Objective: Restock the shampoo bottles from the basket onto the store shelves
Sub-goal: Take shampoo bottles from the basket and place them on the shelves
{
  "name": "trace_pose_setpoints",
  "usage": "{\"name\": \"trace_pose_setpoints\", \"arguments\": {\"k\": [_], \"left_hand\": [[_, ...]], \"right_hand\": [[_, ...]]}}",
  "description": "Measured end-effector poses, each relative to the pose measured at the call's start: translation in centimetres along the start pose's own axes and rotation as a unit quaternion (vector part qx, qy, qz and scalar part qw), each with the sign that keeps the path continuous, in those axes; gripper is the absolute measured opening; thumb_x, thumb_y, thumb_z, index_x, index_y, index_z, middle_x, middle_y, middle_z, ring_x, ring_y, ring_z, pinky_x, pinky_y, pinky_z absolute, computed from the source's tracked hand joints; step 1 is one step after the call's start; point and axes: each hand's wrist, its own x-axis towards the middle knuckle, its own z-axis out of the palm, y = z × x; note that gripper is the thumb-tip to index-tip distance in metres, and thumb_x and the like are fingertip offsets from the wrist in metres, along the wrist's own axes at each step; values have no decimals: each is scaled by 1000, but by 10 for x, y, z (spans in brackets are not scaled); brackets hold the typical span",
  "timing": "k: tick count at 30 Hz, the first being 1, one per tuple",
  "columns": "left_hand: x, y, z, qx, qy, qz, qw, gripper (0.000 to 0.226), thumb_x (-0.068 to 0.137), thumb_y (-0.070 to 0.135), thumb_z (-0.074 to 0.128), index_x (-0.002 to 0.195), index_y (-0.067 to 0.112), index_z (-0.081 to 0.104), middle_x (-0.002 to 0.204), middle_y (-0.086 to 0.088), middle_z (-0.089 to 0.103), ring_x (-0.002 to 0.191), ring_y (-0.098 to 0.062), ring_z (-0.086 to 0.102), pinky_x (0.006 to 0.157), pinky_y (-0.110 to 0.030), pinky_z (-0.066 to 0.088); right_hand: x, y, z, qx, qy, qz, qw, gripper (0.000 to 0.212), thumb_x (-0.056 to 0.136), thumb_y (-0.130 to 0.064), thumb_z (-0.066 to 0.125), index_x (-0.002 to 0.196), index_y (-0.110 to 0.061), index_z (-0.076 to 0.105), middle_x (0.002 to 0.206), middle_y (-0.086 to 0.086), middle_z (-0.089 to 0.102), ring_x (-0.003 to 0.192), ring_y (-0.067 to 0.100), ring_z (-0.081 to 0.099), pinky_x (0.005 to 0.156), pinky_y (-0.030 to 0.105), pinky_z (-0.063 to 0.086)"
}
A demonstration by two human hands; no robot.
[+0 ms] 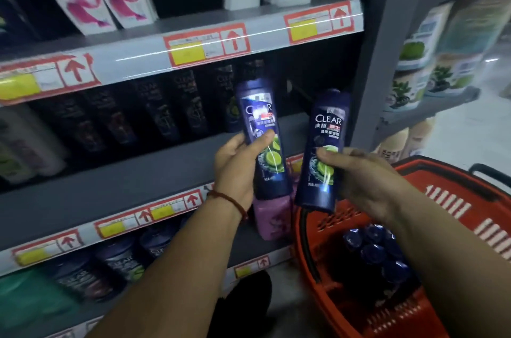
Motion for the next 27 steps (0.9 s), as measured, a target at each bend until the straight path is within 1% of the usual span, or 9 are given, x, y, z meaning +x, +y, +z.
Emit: {"name": "trace_pose_setpoints", "arguments": {"k": [2, 5, 7, 10, 14, 17, 20, 24, 27], "left_hand": [[10, 6, -4, -16, 31, 23, 999, 34, 81, 3, 76, 114, 0, 67, 103, -15, 74, 85, -24, 71, 80, -40, 60], [26, 14, -10, -42, 65, 51, 996, 42, 82, 2, 75, 122, -2, 61, 112, -17, 72, 95, -27, 68, 94, -50, 55], [35, 18, -14, -36, 71, 67, 995, 45, 82, 5, 76, 124, 2, 60, 113, -14, 72, 99, -24, 69, 97, -49, 53], [54, 22, -19, 3, 68, 100, 993, 40, 81, 11, 78, 117, 11, 62, 106, -1, 75, 92, -10, 72, 82, -34, 57], [80, 17, -27, 51, 60, 127, 989, 33, 79, 13, 81, 105, 13, 61, 105, 1, 75, 91, -9, 72, 68, -19, 55], [94, 5, -34, 91, 47, 144, 984, 33, 79, 16, 80, 106, 18, 61, 101, 8, 74, 94, -4, 71, 73, -19, 55], [99, 0, -33, 124, 22, 165, 978, 30, 84, 11, 76, 105, 23, 59, 99, 16, 69, 90, 10, 66, 71, -9, 51], [100, -3, -45, 221, -9, 153, 963, 43, 79, 13, 81, 112, 22, 55, 109, 13, 67, 97, -1, 67, 75, -14, 53], [95, -12, -57, 346, -18, 93, 934, 61, 71, 14, 86, 120, 29, 53, 111, 14, 63, 102, -5, 63, 82, -20, 53]], "right_hand": [[11, -7, 12, -21, -9, -35, 999, 80, 59, -22, 91, 126, 8, 59, 108, 19, 71, 93, 30, 68, 89, 46, 56], [30, -21, 33, -61, -14, -66, 996, 58, 69, -12, 81, 123, -2, 61, 100, 9, 74, 83, 20, 71, 72, 35, 59], [47, -26, 43, -67, -23, -80, 994, 54, 69, -9, 80, 120, -4, 62, 101, 10, 75, 83, 21, 73, 69, 34, 58], [74, -31, 54, -71, -30, -99, 992, 45, 76, -2, 79, 118, -5, 62, 104, 15, 74, 87, 27, 74, 70, 38, 59], [106, -30, 56, -74, -37, -128, 988, 44, 79, -1, 79, 120, -8, 64, 114, 13, 72, 101, 28, 72, 82, 38, 60], [122, -17, 48, -122, -46, -153, 980, 45, 81, -3, 79, 122, -15, 66, 117, 6, 72, 105, 23, 72, 88, 36, 58], [129, -7, 41, -183, -72, -172, 965, 45, 87, -6, 73, 129, -21, 63, 119, -2, 72, 109, 14, 69, 88, 28, 57], [130, -9, 31, -220, -105, -183, 952, 47, 91, -12, 71, 135, -25, 57, 122, -3, 71, 114, 14, 67, 97, 35, 54], [132, -1, 29, -322, -70, -182, 926, 50, 81, -19, 82, 124, -34, 61, 113, -7, 73, 107, 13, 69, 93, 41, 57]]}}
